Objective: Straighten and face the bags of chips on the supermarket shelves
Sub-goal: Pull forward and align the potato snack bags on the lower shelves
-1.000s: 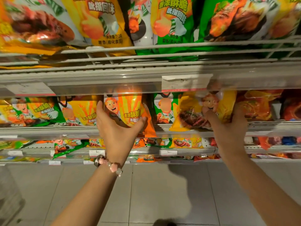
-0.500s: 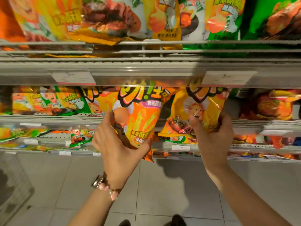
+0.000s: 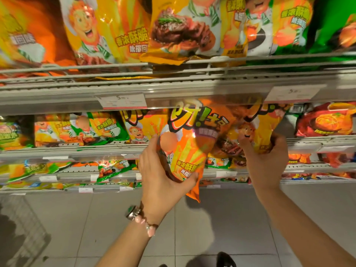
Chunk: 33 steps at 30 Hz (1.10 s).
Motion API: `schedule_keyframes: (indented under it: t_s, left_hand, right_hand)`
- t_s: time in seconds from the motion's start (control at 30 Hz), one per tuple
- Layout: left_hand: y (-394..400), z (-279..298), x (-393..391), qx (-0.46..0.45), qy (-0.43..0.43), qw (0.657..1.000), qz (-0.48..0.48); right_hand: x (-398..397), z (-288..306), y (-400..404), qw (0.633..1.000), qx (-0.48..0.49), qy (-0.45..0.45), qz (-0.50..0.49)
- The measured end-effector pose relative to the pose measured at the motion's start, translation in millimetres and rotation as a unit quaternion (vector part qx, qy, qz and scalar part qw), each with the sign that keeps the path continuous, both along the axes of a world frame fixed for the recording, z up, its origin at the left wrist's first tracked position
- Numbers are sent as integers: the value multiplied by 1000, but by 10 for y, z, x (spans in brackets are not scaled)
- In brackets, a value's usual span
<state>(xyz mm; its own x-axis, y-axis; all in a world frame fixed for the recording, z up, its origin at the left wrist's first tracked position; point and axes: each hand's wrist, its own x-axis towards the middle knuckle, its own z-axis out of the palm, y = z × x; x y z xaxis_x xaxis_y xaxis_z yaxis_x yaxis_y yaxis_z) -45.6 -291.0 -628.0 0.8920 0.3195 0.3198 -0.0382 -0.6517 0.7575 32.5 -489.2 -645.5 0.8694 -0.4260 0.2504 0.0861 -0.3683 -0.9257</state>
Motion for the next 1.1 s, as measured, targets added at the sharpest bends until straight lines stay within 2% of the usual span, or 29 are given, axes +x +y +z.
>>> schedule_keyframes:
  t_s: [0.17,0.6,0.83,1.1]
  left_hand:
    - [24,-54,-69,9,9,999,-38]
    - [349,-82,-279,-2,41,983,179]
    - [483,-125,-256,-31,38,972,228]
    - [527,-206,-138,3,79,969,234]
  right_hand:
    - [-66,-22,2,1000,-22,16,-10]
    - [5,114,517,996,-53,21,65]
    - [359,94,912,995,-57,11,83]
    - [589,-162,1011,976,-142,89,142]
